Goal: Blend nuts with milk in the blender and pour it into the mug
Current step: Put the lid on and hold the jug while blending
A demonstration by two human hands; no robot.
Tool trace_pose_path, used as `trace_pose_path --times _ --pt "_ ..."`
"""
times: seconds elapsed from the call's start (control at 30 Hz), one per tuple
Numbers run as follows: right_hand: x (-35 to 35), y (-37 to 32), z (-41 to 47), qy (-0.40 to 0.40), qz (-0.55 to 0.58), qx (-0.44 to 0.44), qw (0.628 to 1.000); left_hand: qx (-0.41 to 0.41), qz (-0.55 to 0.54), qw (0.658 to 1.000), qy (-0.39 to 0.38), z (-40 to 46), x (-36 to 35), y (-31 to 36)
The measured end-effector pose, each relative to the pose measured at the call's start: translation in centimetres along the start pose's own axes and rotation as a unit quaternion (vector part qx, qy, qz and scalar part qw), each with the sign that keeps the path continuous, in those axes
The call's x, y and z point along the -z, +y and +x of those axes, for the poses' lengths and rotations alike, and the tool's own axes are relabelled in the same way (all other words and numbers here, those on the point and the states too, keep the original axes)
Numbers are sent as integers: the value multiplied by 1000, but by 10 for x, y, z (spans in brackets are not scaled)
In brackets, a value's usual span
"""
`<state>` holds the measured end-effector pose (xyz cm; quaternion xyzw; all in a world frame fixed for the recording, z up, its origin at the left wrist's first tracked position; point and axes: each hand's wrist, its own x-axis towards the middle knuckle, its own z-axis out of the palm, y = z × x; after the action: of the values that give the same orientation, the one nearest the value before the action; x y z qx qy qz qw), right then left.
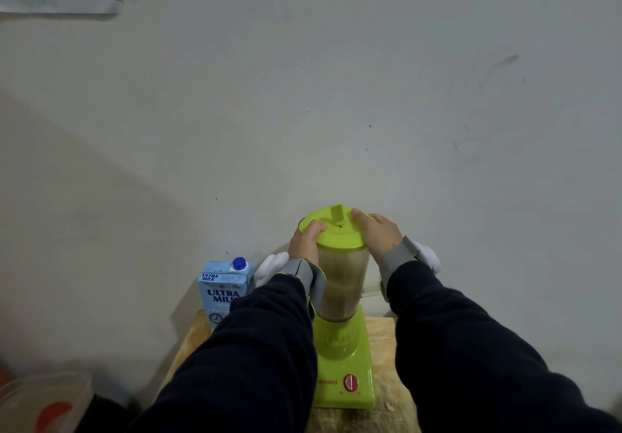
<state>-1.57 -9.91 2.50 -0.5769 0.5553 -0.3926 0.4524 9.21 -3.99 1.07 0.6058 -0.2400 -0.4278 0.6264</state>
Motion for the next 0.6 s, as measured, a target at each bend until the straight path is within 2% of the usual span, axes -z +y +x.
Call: trace_pose_path --times 0.6 --pt "2 -1 -2 -8 -1 3 1000 2 -9 1000 5 -5 0 3"
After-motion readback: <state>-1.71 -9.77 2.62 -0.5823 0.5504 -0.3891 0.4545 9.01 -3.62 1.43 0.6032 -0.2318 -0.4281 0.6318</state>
